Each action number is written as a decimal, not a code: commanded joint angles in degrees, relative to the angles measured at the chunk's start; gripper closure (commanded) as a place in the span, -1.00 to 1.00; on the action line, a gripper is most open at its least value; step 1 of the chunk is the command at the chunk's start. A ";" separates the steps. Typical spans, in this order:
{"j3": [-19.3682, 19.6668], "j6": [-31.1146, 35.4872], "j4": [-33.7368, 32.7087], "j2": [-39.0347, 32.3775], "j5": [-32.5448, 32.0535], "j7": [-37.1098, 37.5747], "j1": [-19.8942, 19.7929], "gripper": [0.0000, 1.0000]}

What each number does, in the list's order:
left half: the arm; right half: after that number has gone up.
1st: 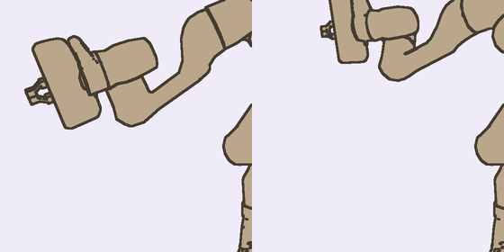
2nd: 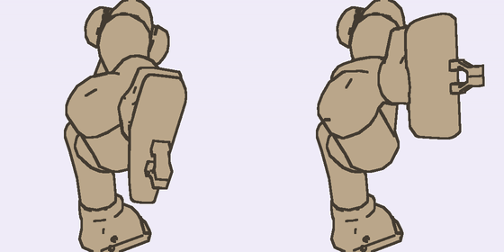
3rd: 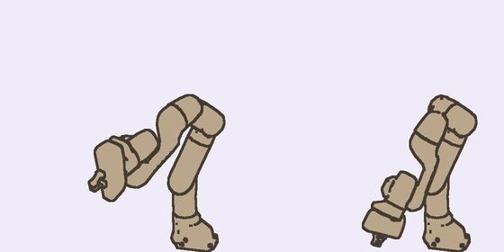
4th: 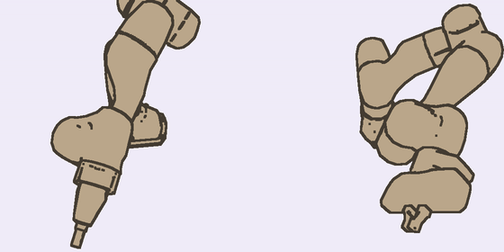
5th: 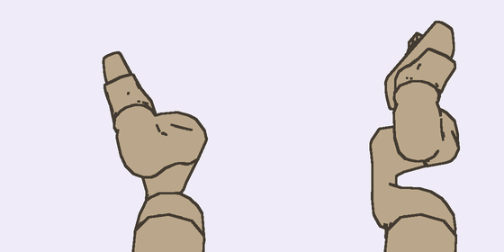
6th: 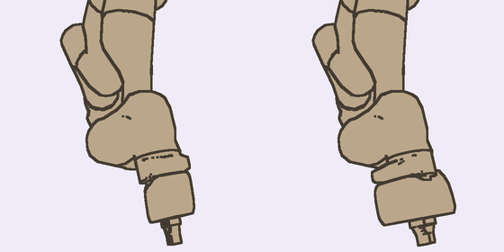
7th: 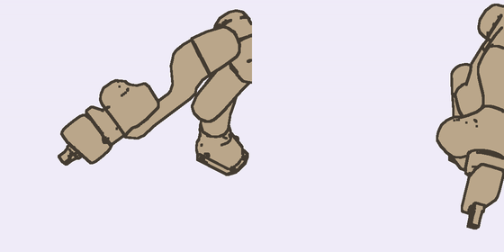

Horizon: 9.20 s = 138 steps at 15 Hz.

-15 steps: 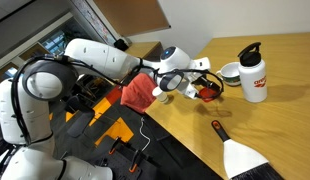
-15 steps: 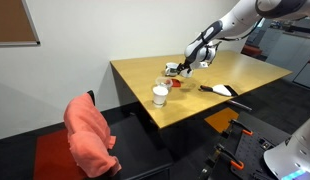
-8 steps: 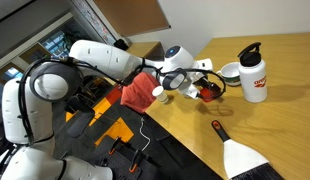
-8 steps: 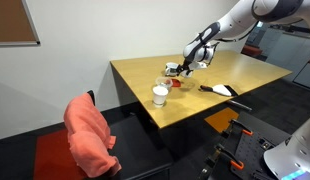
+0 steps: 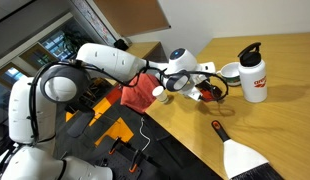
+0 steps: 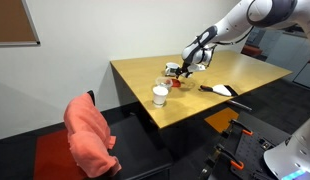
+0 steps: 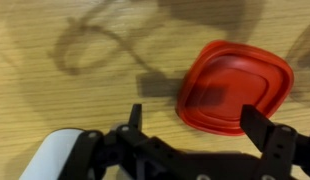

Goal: Move the candies from the white cup to the bowl and close it

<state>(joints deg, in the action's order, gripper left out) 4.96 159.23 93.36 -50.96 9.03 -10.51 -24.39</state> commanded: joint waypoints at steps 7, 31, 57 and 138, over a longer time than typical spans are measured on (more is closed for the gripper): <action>0.31 -3.46 -6.51 -4.78 0.15 5.43 -0.23 -0.65; 0.58 -12.01 -17.10 -10.45 1.26 9.19 -0.49 0.88; -13.90 2.93 12.79 17.00 11.01 -4.97 -7.02 0.88; 1.02 2.41 14.93 12.00 8.92 22.81 12.82 -0.16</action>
<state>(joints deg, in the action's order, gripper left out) 5.18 163.51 108.34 -39.66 19.13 10.49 -12.64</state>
